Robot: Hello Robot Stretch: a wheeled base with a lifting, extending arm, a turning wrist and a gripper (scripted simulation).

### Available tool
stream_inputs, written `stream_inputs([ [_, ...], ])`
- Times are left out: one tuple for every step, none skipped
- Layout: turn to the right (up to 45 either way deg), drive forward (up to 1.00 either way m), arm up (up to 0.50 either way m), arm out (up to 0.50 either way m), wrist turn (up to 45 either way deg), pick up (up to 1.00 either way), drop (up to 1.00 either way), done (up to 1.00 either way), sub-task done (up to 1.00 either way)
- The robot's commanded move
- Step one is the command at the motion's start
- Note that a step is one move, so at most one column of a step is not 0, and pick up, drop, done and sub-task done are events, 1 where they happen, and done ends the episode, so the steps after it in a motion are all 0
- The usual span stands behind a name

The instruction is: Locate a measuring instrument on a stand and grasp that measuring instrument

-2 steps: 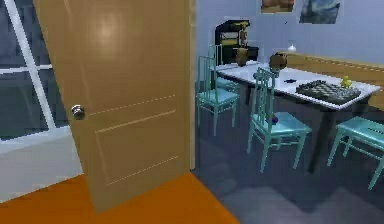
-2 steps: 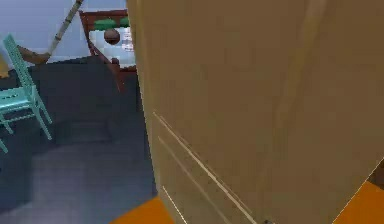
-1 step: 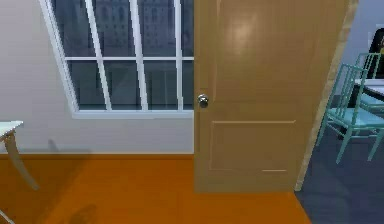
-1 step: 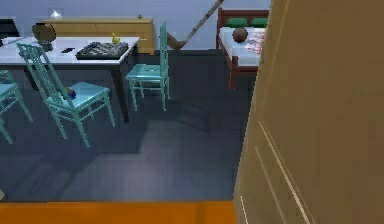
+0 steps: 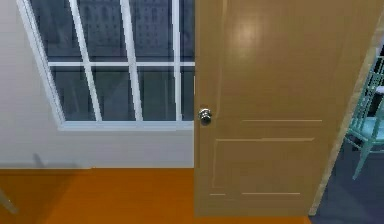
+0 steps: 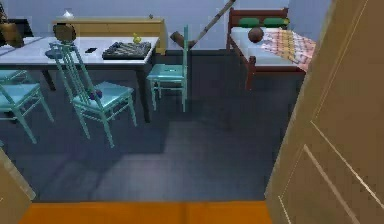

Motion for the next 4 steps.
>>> stream_inputs([
  [-45.0,0.00,0.00,0.00,0.0,0.00,0.00,0.00,0.00],
  [-9.0,0.00,0.00,0.00,0.0,0.00,0.00,0.00,0.00],
  [0.0,0.35,0.00,0.00,0.0,0.00,0.00,0.00,0.00],
  [-45.0,0.00,0.00,0.00,0.0,0.00,0.00,0.00,0.00],
])
